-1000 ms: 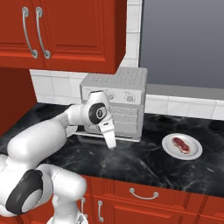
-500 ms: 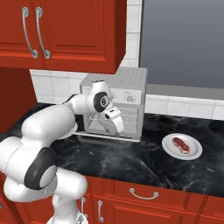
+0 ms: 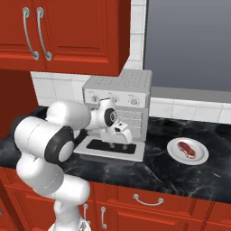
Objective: Open the toaster oven door. Place the bread on the top rack in the toaster oven and place the steak on the bottom rack.
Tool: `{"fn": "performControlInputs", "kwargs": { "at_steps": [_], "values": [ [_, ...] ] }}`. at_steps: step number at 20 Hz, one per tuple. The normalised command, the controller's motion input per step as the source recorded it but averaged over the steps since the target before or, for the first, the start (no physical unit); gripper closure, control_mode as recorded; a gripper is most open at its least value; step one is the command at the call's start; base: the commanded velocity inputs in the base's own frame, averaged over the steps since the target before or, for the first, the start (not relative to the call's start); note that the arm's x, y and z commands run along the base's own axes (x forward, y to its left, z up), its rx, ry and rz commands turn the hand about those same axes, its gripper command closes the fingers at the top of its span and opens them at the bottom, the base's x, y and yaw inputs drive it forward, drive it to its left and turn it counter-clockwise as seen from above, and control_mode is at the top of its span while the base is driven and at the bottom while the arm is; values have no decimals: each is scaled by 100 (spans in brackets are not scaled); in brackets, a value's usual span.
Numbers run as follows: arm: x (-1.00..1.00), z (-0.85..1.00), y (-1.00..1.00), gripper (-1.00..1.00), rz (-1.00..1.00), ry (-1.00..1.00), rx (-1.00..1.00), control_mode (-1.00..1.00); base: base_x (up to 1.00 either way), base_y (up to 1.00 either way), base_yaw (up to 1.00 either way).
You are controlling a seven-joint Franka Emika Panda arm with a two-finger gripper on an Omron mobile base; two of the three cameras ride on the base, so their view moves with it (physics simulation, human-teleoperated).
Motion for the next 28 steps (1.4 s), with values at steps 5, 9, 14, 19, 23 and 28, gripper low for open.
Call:
{"fn": "performControlInputs", "kwargs": {
  "at_steps": [5,9,14,19,23,28],
  "values": [
    [-29,-20,-5,-100,18,-22,16,-100,0,0,0],
    [8,75,-3,-100,23,-35,26,-100,0,0,0],
    [29,3,0,-100,29,-35,22,-100,0,0,0],
    [57,27,0,-100,33,-20,27,-100,0,0,0],
    [33,25,0,-100,36,-20,13,-100,0,0,0],
    [24,-1,0,-100,33,-40,9,-100,0,0,0]
  ]
}}
